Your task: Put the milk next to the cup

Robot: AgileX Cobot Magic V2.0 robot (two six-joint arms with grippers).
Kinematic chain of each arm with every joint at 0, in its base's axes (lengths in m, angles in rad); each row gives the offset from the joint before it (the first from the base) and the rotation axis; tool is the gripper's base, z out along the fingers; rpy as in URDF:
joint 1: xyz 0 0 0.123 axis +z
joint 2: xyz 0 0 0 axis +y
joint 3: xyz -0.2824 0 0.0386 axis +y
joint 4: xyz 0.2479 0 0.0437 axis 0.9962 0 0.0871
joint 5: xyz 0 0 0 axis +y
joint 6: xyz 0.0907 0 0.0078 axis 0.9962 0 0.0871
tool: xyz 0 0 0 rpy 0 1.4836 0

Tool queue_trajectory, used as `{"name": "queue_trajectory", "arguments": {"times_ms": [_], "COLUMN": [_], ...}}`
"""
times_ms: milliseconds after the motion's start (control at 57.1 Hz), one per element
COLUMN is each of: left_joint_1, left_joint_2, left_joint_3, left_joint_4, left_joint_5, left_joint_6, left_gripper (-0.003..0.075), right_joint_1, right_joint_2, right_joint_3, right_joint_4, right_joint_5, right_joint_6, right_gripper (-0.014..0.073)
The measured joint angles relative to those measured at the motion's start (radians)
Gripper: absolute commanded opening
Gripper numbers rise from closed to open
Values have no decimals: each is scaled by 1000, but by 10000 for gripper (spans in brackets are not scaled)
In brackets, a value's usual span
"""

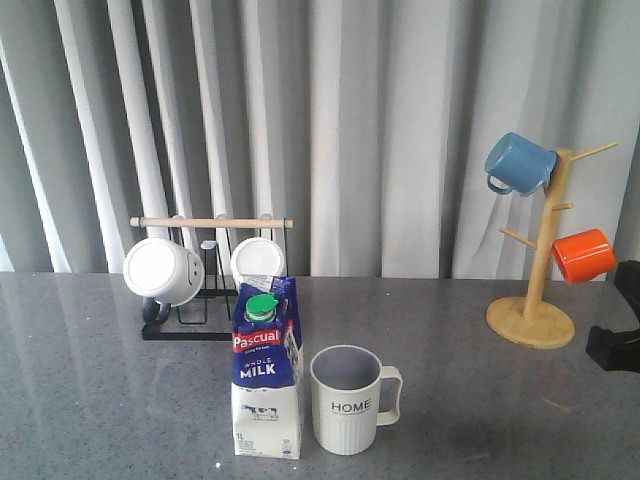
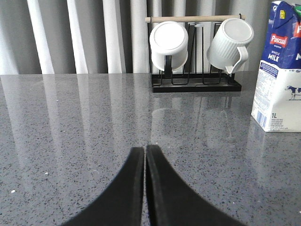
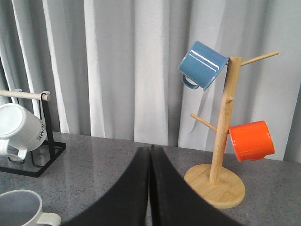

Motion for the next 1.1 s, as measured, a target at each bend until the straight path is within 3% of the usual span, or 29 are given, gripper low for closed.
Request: {"name": "queue_trajectory", "arguments": {"times_ms": [1104], "left_joint_1": [-2], "left_joint_2": [0], "left_joint_3": [0], "left_joint_4": [0], "left_joint_5": [1], "left_joint_6": [-5], "left_gripper": [-6], "right_joint_1": [0], "right_joint_2": [-20], "right_joint_3": [0], "right_joint_4": [17], "right_joint_5": [19], "right_joint_6": [-1], "right_gripper": [-8]}}
